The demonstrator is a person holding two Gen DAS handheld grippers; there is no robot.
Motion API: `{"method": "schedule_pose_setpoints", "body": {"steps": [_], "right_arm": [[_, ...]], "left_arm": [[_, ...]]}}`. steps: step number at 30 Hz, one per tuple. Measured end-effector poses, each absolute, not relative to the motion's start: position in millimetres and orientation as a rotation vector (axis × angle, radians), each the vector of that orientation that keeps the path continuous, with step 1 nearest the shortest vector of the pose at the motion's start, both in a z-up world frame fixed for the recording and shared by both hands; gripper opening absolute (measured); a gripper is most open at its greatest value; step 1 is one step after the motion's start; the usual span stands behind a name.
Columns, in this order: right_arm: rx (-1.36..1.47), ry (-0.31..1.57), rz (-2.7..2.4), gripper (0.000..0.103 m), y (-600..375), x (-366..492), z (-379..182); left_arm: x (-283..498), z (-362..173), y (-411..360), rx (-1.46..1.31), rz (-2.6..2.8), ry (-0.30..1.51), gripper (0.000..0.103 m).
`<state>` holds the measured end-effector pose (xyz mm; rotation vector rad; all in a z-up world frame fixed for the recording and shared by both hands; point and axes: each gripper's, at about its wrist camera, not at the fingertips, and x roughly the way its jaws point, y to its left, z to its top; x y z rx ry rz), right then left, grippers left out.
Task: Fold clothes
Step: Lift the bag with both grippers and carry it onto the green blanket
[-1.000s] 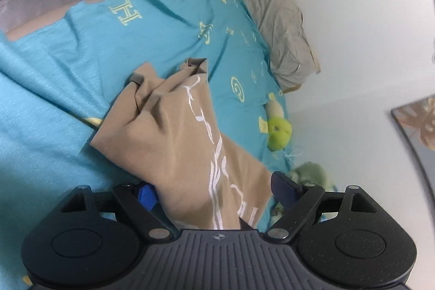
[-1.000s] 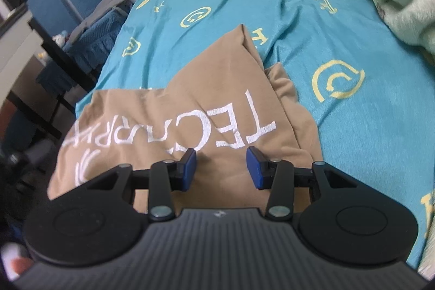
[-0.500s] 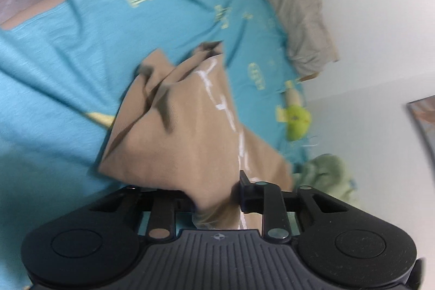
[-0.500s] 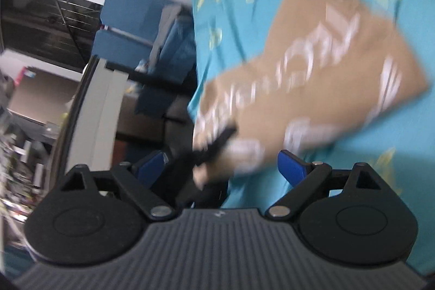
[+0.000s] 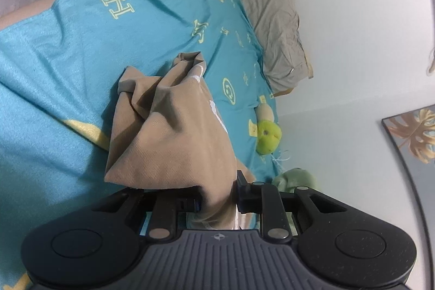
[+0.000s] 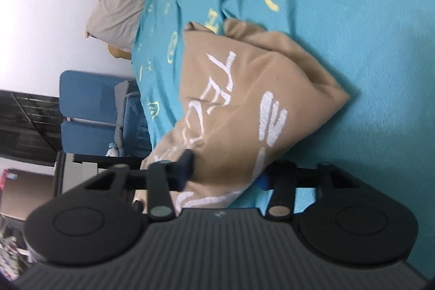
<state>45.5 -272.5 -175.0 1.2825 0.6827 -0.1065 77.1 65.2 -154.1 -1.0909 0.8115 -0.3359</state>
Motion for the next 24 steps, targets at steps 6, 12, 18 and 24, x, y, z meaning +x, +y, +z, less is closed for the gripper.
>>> {"method": "schedule_pose_setpoints", "body": {"steps": [6, 12, 18, 24], "right_arm": [[1.234, 0.598, -0.056, 0.028, -271, 34, -136], [1.269, 0.517, -0.027, 0.027, -306, 3, -84], [1.266, 0.420, -0.053, 0.027, -377, -31, -23], [1.159, 0.291, -0.149, 0.027, -498, -44, 57]], "left_arm": [[67, -128, 72, -1.108, -0.356, 0.790, 0.024], [57, -61, 41, -1.053, -0.413, 0.834, 0.024], [62, 8, -47, -1.002, -0.528, 0.878, 0.024], [99, 62, -195, -0.969, -0.714, 0.903, 0.024]]}}
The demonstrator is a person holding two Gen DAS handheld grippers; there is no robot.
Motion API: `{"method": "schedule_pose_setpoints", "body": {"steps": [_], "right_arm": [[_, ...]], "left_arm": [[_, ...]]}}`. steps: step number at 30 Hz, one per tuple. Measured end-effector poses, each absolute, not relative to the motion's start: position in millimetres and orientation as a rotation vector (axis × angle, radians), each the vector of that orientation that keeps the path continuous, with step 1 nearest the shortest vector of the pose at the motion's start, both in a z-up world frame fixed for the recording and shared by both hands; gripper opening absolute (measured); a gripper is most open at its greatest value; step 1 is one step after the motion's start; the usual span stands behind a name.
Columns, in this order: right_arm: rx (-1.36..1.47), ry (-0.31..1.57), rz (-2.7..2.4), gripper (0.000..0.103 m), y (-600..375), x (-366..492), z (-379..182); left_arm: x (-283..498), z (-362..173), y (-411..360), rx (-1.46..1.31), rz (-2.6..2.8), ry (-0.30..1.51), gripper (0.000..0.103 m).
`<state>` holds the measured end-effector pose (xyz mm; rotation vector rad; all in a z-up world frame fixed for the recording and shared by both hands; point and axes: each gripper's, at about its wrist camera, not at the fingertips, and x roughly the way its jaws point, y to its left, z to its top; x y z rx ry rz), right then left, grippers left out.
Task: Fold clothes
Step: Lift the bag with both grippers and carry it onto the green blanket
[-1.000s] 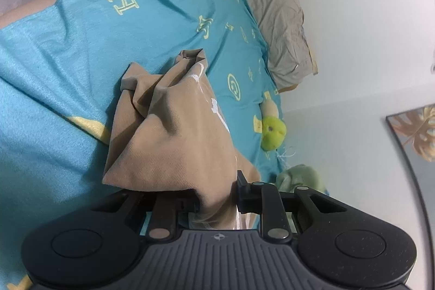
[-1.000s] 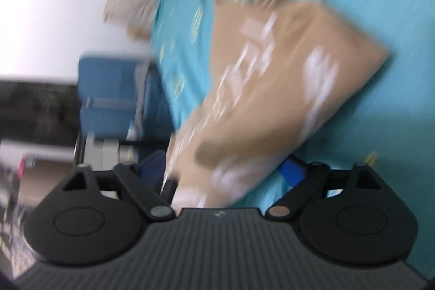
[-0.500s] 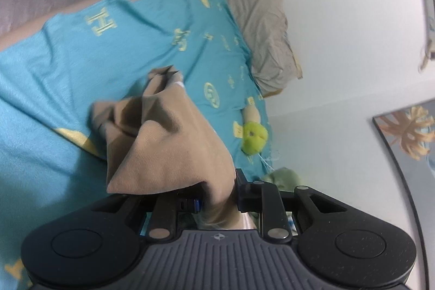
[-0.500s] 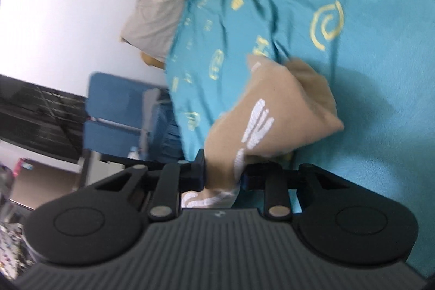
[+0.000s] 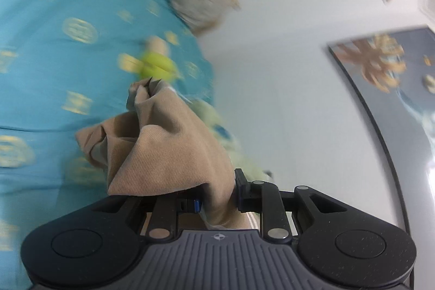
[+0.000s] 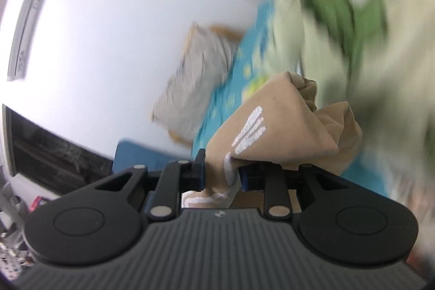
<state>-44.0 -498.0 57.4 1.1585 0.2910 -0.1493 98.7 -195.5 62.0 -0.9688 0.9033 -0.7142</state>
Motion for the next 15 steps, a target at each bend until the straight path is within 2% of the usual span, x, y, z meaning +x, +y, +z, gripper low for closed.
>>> {"method": "schedule_pose_setpoints", "body": {"steps": [8, 11, 15], "right_arm": [[0.906, 0.101, -0.356, 0.027, -638, -64, 152], [0.850, 0.050, -0.423, 0.027, -661, -78, 152], [0.818, 0.099, -0.499, 0.027, -673, -85, 107]], "left_arm": [[133, 115, -412, -0.913, -0.994, 0.901, 0.024], [132, 106, -462, -0.867, -1.054, 0.899, 0.025], [122, 69, -494, -0.725, -1.095, 0.902, 0.027]]}}
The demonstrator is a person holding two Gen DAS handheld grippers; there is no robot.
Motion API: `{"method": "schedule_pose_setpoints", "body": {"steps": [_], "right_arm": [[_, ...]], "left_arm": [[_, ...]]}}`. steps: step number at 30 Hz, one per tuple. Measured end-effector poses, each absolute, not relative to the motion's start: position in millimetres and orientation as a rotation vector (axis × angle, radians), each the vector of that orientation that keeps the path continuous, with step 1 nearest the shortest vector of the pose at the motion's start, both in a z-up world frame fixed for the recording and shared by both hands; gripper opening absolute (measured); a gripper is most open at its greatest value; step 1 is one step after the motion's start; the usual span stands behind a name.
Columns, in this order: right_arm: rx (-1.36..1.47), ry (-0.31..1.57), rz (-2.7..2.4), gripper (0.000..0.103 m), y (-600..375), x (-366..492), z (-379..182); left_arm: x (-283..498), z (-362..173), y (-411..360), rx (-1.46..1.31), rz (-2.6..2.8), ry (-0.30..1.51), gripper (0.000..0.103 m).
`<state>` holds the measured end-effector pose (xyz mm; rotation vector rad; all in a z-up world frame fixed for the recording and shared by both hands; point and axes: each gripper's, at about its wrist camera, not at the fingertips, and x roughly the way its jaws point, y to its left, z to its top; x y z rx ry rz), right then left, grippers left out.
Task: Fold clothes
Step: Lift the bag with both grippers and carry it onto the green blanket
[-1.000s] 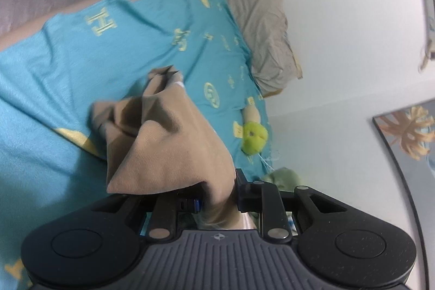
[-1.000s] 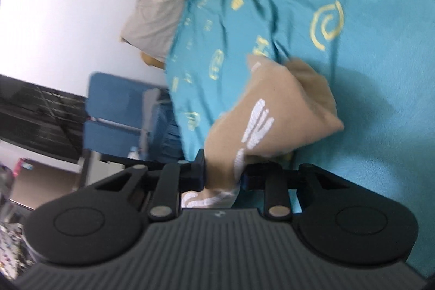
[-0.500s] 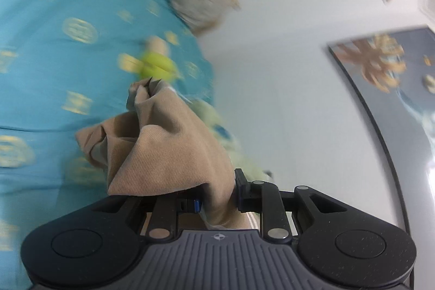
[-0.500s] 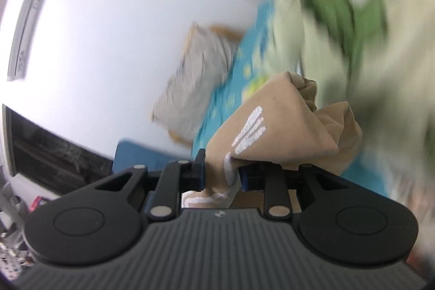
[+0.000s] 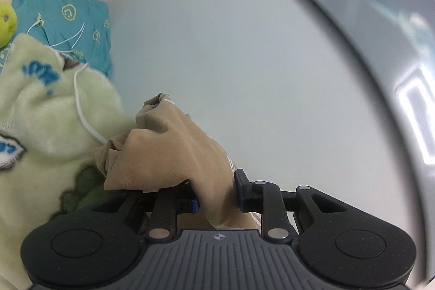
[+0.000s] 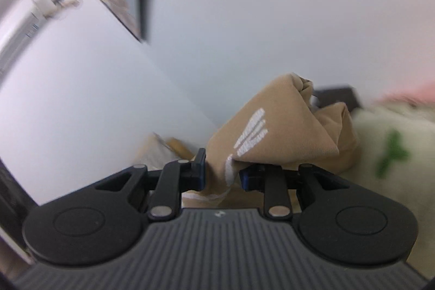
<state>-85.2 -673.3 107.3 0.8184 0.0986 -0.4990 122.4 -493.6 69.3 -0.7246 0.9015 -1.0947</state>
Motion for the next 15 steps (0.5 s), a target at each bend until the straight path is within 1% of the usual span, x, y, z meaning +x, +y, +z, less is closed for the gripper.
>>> {"method": "schedule_pose_setpoints", "body": {"steps": [4, 6, 9, 11, 13, 14, 15], "right_arm": [[0.829, 0.161, -0.531, 0.027, -653, -102, 48], [0.822, 0.173, -0.550, 0.027, -634, -115, 26], [0.845, 0.173, -0.557, 0.027, -617, -129, 3], [0.857, 0.176, -0.565, 0.027, -614, -131, -7], [0.876, 0.188, -0.581, 0.029, -614, -128, -9], [0.900, 0.197, -0.585, 0.031, -616, -127, -8], [0.911, 0.219, -0.598, 0.031, -617, -127, -3]], "left_arm": [[105, 17, -474, -0.640, -1.109, 0.937, 0.029], [96, -6, -461, -0.606, -1.109, 0.966, 0.030], [86, -30, -441, -0.575, -1.120, 0.975, 0.034], [79, -37, -437, -0.544, -1.110, 0.956, 0.042], [74, -36, -436, -0.505, -1.089, 0.929, 0.047], [73, -34, -436, -0.480, -1.072, 0.919, 0.055], [71, -31, -435, -0.456, -1.055, 0.908, 0.060]]}}
